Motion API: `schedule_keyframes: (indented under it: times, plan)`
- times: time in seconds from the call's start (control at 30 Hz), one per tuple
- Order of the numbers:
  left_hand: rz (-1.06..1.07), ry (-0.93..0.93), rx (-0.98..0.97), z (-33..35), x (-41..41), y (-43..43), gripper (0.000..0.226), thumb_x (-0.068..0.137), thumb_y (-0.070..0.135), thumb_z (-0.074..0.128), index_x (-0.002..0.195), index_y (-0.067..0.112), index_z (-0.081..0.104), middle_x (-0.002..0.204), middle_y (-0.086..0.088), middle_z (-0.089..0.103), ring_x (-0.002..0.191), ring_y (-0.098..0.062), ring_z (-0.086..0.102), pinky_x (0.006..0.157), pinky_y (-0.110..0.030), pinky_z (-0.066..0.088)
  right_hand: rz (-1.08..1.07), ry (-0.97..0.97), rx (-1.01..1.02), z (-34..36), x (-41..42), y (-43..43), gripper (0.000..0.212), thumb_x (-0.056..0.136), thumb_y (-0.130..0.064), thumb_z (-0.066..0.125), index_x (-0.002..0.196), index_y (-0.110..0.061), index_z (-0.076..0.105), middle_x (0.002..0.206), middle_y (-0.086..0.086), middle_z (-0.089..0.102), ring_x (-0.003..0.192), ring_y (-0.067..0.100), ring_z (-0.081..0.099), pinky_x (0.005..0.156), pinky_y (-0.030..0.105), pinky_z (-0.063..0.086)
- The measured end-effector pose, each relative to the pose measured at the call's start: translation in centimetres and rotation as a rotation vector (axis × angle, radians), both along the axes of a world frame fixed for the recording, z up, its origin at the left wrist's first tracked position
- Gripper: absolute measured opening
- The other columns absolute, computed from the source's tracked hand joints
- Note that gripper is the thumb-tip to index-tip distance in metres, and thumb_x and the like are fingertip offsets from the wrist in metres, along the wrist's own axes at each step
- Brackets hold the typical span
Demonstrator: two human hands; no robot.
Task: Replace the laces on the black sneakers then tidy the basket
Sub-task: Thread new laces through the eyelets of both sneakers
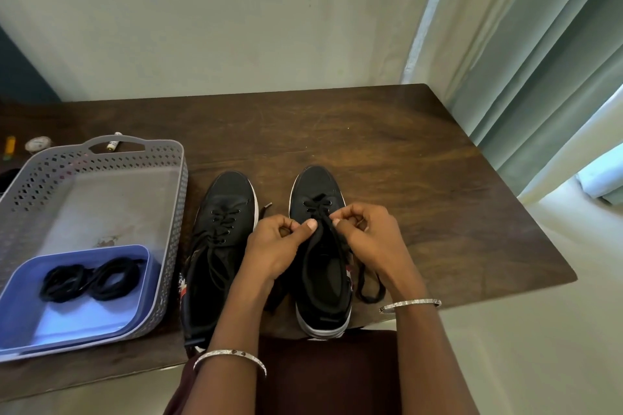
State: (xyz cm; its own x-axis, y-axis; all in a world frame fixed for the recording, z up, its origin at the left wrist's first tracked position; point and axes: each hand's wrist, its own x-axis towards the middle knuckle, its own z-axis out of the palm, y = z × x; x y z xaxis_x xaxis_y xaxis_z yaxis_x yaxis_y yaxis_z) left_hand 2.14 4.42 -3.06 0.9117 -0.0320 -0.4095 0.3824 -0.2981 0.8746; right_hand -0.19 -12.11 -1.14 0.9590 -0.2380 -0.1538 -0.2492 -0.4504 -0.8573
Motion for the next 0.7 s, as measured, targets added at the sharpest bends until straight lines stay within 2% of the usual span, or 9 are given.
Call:
schedule_keyframes:
  times: [0.07, 0.2, 0.3, 0.43, 0.57, 0.7]
  plan:
    - [-0.001, -0.012, 0.003, 0.0, 0.1, -0.1, 0.031, 0.083, 0.043, 0.075, 0.078, 0.013, 0.070, 0.076, -0.013, 0.069, 0.072, -0.022, 0.062, 0.072, -0.036, 0.050, 0.032, -0.002, -0.096, -0.3, 0.0, -0.2, 0.011, 0.087, -0.018, 0.071, 0.081, -0.027, 0.072, 0.075, -0.007, 0.064, 0.063, 0.004, 0.055, 0.064, 0.018, 0.045]
    - [0.012, -0.007, -0.008, 0.6, 0.1, -0.2, 0.029, 0.092, 0.035, 0.067, 0.081, 0.008, 0.067, 0.071, -0.001, 0.064, 0.066, -0.013, 0.052, 0.071, -0.030, 0.044, 0.085, -0.007, -0.205, -0.5, -0.1, -0.3, 0.014, 0.091, -0.019, 0.068, 0.078, -0.025, 0.066, 0.087, -0.005, 0.064, 0.075, 0.010, 0.060, 0.072, 0.026, 0.049]
    - [0.009, 0.041, -0.036, 1.0, 0.1, -0.1, 0.028, 0.096, 0.029, 0.062, 0.083, 0.006, 0.066, 0.069, 0.001, 0.065, 0.065, -0.012, 0.052, 0.068, -0.025, 0.044, 0.062, 0.016, -0.186, -0.8, 0.0, 0.0, 0.014, 0.093, -0.018, 0.063, 0.080, -0.023, 0.063, 0.077, -0.007, 0.067, 0.072, 0.010, 0.063, 0.070, 0.033, 0.053]
    - [-0.011, 0.097, -0.104, 1.3, 0.2, 0.2, 0.024, 0.100, 0.023, 0.056, 0.090, 0.003, 0.065, 0.075, 0.001, 0.072, 0.064, -0.010, 0.054, 0.066, -0.024, 0.044, -0.011, 0.025, -0.164, -1.0, 0.1, 0.0, 0.013, 0.091, -0.021, 0.064, 0.078, -0.022, 0.065, 0.072, -0.007, 0.068, 0.073, 0.012, 0.064, 0.078, 0.038, 0.056]
    - [-0.009, 0.111, -0.159, 1.1, 0.4, 0.5, 0.021, 0.102, 0.019, 0.053, 0.087, 0.006, 0.060, 0.075, -0.002, 0.072, 0.064, -0.011, 0.056, 0.064, -0.025, 0.046, -0.031, 0.034, -0.129, -0.9, 0.0, 0.2, 0.016, 0.093, -0.023, 0.062, 0.076, -0.024, 0.064, 0.071, -0.007, 0.068, 0.073, 0.014, 0.065, 0.077, 0.038, 0.054]
    - [-0.005, 0.085, -0.176, 1.2, 0.3, 0.5, 0.018, 0.102, 0.017, 0.052, 0.088, 0.007, 0.057, 0.074, -0.004, 0.067, 0.060, -0.010, 0.052, 0.058, -0.024, 0.044, -0.028, 0.050, -0.137, -0.7, 0.0, 0.3, 0.017, 0.093, -0.023, 0.063, 0.077, -0.024, 0.064, 0.070, -0.009, 0.065, 0.070, 0.007, 0.060, 0.073, 0.031, 0.049]
